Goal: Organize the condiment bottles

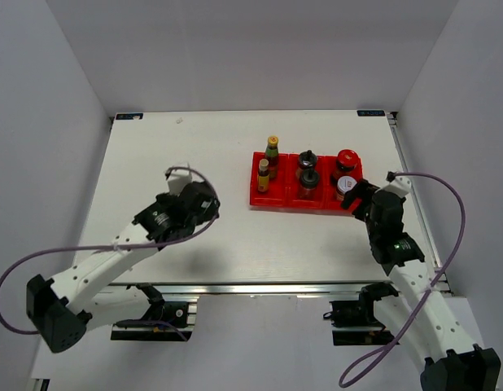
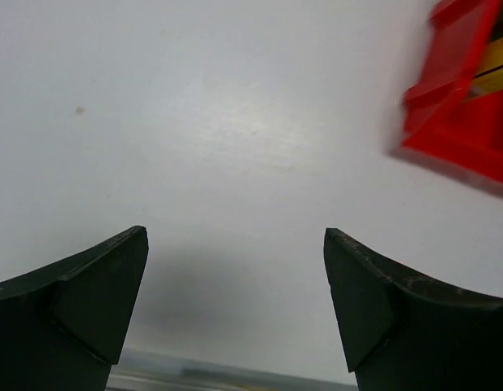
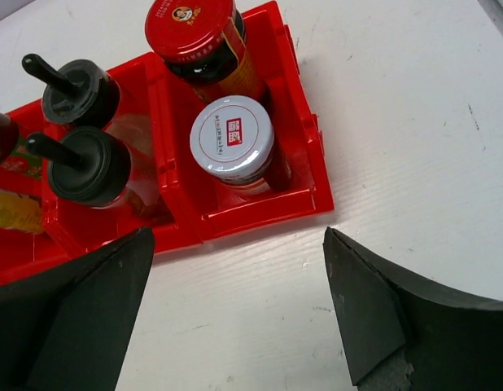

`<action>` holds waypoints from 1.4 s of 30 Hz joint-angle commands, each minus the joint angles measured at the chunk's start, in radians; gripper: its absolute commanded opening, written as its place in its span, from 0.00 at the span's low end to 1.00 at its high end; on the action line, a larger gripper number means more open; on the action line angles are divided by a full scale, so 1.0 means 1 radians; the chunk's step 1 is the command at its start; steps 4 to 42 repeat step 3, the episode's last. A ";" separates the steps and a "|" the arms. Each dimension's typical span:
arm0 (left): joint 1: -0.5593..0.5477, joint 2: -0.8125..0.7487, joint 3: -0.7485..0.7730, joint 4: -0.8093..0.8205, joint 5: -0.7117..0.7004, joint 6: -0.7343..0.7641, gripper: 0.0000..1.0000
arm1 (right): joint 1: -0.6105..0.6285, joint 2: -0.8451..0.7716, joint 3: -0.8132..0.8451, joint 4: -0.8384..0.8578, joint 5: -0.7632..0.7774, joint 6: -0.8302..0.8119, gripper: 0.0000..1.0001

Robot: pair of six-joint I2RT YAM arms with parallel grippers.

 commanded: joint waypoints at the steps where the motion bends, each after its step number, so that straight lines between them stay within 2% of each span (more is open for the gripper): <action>1: -0.002 -0.176 -0.090 -0.100 -0.063 -0.167 0.98 | -0.005 -0.035 0.018 -0.035 -0.009 0.041 0.89; 3: -0.003 -0.232 -0.116 -0.095 -0.072 -0.165 0.98 | -0.004 -0.056 0.010 -0.041 -0.006 0.046 0.90; 42: -0.003 -0.232 -0.116 -0.095 -0.072 -0.165 0.98 | -0.004 -0.056 0.010 -0.041 -0.006 0.046 0.90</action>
